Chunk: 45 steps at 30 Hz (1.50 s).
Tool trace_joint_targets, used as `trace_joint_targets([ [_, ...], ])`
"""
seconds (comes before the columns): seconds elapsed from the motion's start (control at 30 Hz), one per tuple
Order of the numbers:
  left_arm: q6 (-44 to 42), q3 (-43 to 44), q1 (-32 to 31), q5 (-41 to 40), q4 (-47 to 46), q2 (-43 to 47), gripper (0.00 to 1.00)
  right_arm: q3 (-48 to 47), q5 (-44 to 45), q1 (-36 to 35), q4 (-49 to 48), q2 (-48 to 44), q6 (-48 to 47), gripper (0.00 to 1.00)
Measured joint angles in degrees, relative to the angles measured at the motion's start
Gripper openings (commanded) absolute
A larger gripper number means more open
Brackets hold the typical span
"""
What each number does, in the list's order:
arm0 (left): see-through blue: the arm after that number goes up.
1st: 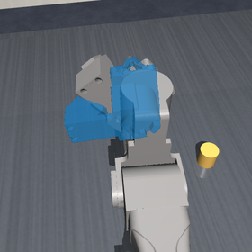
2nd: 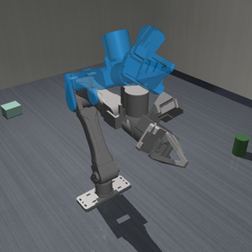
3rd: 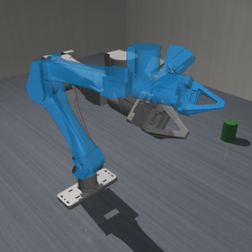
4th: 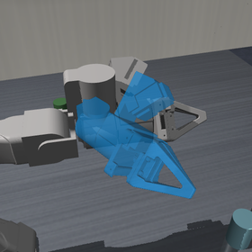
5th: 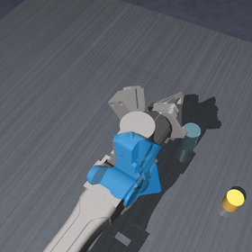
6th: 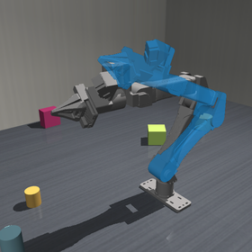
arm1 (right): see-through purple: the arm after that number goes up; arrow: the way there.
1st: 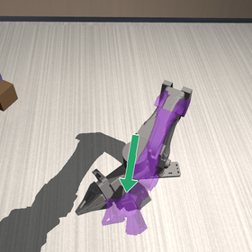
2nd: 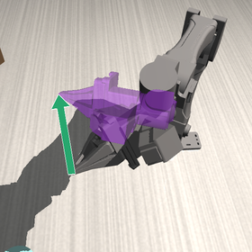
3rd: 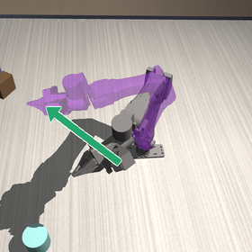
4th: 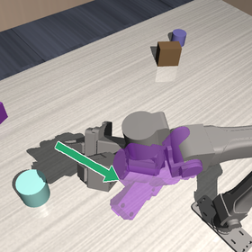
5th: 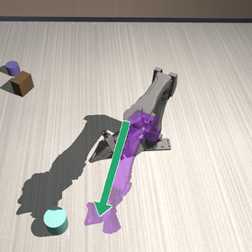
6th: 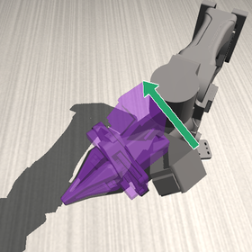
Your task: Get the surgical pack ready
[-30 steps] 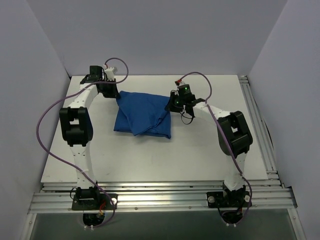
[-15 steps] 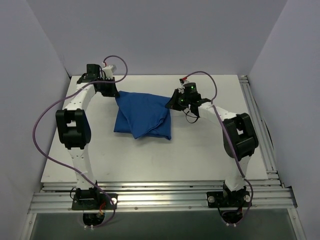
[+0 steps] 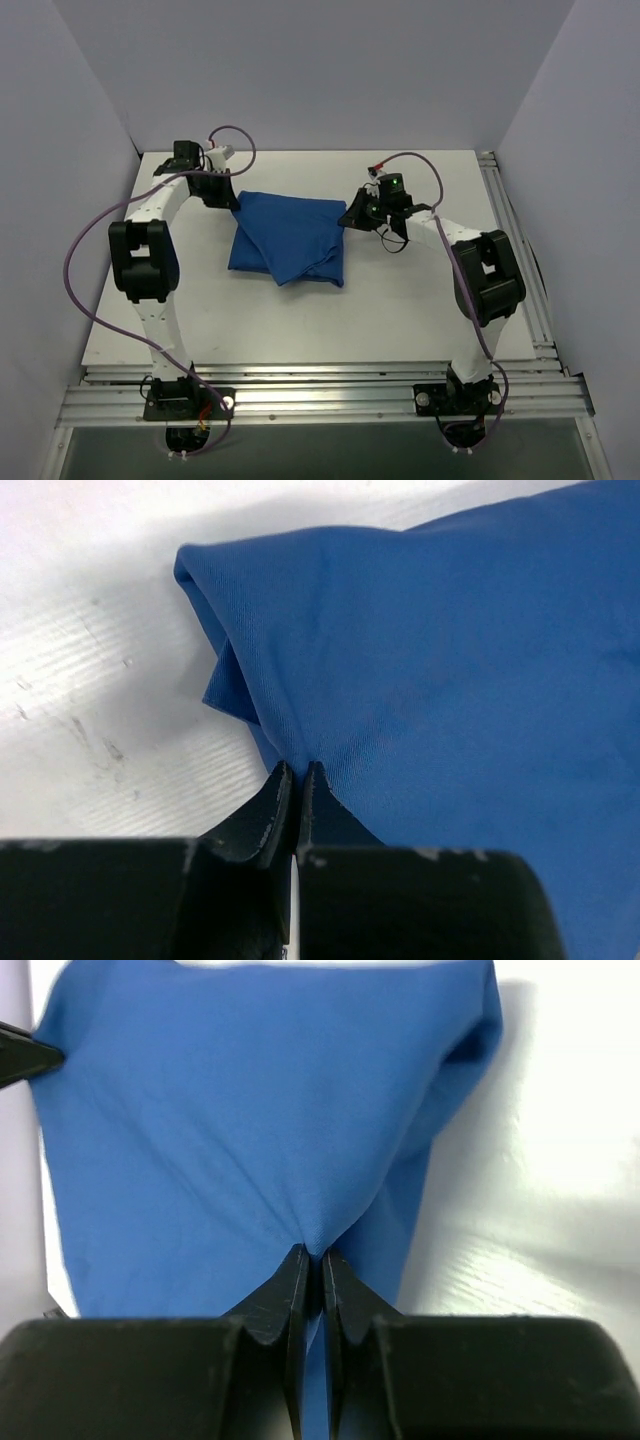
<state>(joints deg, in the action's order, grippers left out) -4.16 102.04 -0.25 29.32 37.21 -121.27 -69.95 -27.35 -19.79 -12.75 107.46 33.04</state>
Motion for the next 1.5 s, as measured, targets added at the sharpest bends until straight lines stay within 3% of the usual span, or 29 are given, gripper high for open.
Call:
trace_joint_targets([
  [0.17, -0.46, -5.81, 0.0, 0.2, -2.05, 0.57, 0.02, 5.6, -1.2, 0.04, -3.76, 0.81, 1.25, 0.0],
  [0.4, -0.9, -6.6, 0.5, 0.7, -2.8, 0.61, 0.03, 5.75, -1.92, 0.24, -6.12, 1.86, 1.42, 0.03],
  [0.43, -1.18, -6.67, 0.52, 0.85, -2.82, 0.63, 0.13, 5.75, -1.99, 0.24, -6.16, 1.88, 1.36, 0.17],
  [0.5, -2.05, -6.82, 0.63, 1.25, -2.86, 0.74, 0.27, 5.73, -1.77, 0.26, -5.99, 1.88, 0.94, 0.3],
  [0.53, -2.69, -6.84, 0.74, 1.27, -2.78, 0.9, 0.41, 5.64, -1.4, 0.33, -5.46, 1.88, 0.33, 0.39],
  [0.7, -6.4, -8.26, 2.62, -1.73, -1.38, 3.41, 0.63, 1.57, 2.27, 0.37, 3.1, 1.73, -4.02, 0.52],
  [0.87, -9.99, -9.42, 4.07, -3.89, 2.89, 9.99, 0.65, -0.72, 11.5, -2.99, 12.2, -3.74, -7.74, 0.55],
  [0.93, -11.13, -10.03, 4.13, -3.8, 4.28, 13.4, 0.65, -0.57, 17.11, -6.73, 14.78, -8.46, -9.18, 0.61],
  [1.03, -13.05, -12.68, 4.0, -3.52, 5.68, 18.82, 0.65, 1.05, 22.53, -15.15, 13.09, -15.96, -14.25, 0.65],
  [1.2, -14.56, -16.52, 3.96, -3.54, 8.13, 22.38, 0.66, 6.78, 25.4, -32.11, 3.91, -24.33, -32.24, 0.69],
  [1.33, -14.64, -18.47, 3.96, -3.54, 10.71, 22.36, 0.66, 10.03, 24.17, -37.46, 0.11, -22.53, -46.12, 0.71],
  [1.5, -14.25, -20.33, 3.98, -3.54, 11.23, 22.36, 0.67, 9.55, 24.65, -40.26, -0.28, -15.67, -55.98, 0.72],
])
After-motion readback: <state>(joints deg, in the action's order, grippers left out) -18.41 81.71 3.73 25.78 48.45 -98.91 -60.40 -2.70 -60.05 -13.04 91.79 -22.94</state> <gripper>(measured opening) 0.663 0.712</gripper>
